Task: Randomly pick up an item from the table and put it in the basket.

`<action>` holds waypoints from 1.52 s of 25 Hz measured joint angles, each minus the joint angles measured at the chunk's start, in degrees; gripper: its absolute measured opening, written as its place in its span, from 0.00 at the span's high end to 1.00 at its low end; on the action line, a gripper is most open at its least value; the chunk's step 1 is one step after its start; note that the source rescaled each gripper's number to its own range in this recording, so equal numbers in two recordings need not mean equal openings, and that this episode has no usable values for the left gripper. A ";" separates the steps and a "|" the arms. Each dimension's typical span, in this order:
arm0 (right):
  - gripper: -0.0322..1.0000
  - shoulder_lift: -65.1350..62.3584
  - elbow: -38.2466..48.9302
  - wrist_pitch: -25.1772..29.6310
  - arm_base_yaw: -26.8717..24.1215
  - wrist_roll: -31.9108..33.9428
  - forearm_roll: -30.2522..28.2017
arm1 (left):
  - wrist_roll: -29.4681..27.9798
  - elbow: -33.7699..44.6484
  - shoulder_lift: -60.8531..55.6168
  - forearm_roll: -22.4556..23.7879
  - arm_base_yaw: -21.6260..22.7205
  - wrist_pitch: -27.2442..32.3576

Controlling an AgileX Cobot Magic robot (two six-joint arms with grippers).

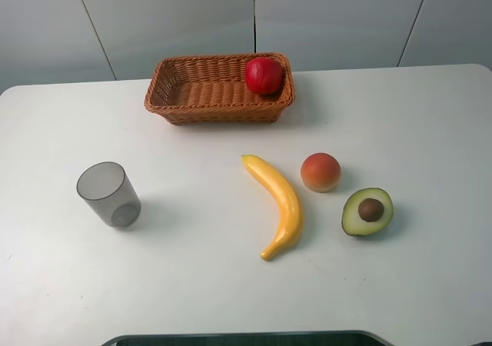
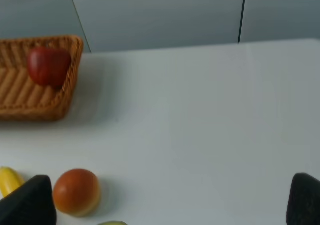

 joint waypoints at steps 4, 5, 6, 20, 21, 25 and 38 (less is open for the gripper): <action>0.00 -6.81 0.00 1.60 0.00 -1.03 -0.25 | 0.00 0.00 0.00 0.00 0.00 0.00; 0.00 -8.36 0.00 2.49 0.00 -1.28 -0.31 | 0.00 0.00 0.00 0.00 0.00 0.00; 0.00 -9.79 0.00 3.99 0.00 -1.40 -0.31 | 0.00 0.00 0.00 0.00 0.00 0.00; 0.00 -21.71 4.29 15.02 0.00 -2.68 -0.40 | 0.00 0.00 0.06 0.00 0.00 0.00; 0.00 -21.71 4.88 15.47 0.00 -2.96 -0.40 | 0.00 0.00 0.00 0.00 0.00 0.00; 0.00 -21.71 7.50 16.12 0.00 -3.19 0.71 | 0.00 0.00 0.06 0.34 0.00 0.00; 0.00 -21.71 11.27 9.56 0.00 -2.61 -0.29 | 0.00 0.00 0.00 0.37 0.00 0.00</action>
